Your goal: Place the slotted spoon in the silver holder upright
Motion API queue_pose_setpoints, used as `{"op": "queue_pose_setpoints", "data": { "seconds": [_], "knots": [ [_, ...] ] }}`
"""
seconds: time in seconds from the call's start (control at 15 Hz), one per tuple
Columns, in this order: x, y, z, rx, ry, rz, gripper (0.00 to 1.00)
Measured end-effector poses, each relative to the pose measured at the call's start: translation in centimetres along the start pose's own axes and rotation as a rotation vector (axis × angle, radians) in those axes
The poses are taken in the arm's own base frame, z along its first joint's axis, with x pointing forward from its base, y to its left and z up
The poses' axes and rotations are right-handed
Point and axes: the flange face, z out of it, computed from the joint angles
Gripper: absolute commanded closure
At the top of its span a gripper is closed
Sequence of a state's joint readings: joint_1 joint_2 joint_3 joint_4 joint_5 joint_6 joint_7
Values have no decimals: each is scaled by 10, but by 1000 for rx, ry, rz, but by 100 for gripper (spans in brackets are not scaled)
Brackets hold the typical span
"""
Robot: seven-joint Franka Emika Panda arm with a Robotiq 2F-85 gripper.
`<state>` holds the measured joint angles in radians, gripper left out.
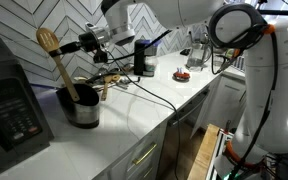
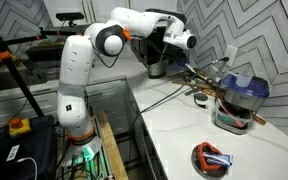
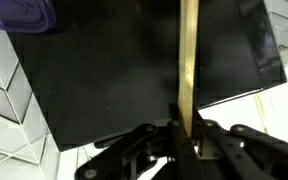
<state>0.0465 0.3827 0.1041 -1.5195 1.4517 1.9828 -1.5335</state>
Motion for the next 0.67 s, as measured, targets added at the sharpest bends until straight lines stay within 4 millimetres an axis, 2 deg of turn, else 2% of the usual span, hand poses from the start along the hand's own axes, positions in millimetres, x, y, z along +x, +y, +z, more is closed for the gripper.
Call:
{"op": "queue_pose_setpoints", "data": {
  "seconds": [0.27, 0.67],
  "knots": [
    [3, -1, 1, -11, 16, -102, 97],
    [-8, 4, 7, -5, 15, -83, 97]
  ]
}}
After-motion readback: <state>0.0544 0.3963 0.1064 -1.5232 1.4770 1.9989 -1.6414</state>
